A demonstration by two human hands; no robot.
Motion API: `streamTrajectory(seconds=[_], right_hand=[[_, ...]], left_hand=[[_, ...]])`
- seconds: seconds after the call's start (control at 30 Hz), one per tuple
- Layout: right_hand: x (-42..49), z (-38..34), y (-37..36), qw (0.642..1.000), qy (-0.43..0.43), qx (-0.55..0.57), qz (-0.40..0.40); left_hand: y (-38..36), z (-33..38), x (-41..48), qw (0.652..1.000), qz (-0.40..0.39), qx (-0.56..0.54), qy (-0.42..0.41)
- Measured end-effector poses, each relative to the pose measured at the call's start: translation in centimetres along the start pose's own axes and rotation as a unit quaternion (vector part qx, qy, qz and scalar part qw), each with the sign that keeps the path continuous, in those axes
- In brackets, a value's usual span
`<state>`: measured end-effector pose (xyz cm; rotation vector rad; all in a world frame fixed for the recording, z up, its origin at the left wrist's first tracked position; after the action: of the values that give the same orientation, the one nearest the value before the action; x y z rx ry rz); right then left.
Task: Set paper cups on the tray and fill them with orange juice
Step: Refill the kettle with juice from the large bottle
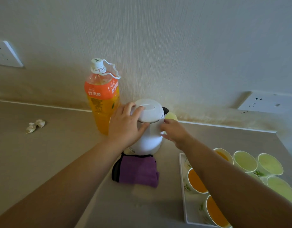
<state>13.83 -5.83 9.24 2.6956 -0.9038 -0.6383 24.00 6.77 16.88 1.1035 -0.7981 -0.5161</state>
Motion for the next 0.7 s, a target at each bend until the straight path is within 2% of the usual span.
streamTrajectory(seconds=[0.13,0.23,0.33,0.43,0.53,0.63,0.7], right_hand=[[0.2,0.3,-0.5,1.000,0.012,0.007,0.005],[0.0,0.1,-0.3,1.000,0.016,-0.006,-0.002],[0.1,0.1,-0.2,0.999,0.025,-0.017,-0.009],[-0.1,-0.2,-0.1,0.999,0.036,-0.030,-0.023],[-0.5,-1.2,0.3,0.990,0.037,-0.121,-0.059],[-1.5,-3.0,1.5,0.950,-0.001,-0.289,-0.118],[-2.8,-6.0,1.8,0.935,-0.003,-0.318,-0.155]], left_hand=[[0.1,0.4,-0.1,1.000,0.020,-0.007,-0.013],[-0.1,0.0,-0.5,0.998,0.010,-0.063,0.002],[0.4,-1.0,-0.8,0.988,0.011,-0.155,0.021],[1.0,-1.9,-1.3,0.957,0.004,-0.284,0.062],[1.3,-2.9,-1.7,0.922,-0.023,-0.374,0.100],[2.1,-4.5,-1.4,0.903,-0.023,-0.406,0.137],[3.2,-6.1,-0.9,0.895,-0.001,-0.411,0.175]])
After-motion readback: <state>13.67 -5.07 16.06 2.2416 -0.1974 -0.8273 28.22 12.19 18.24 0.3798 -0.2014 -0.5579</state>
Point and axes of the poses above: each hand's wrist, its own x-axis towards the middle knuckle, its own y-axis out of the back of the hand, z = x × y, the point moved 9 cm from there along x, towards the middle knuckle, and after that the axes turned 7 degrees about y, right-handed, at the moved point
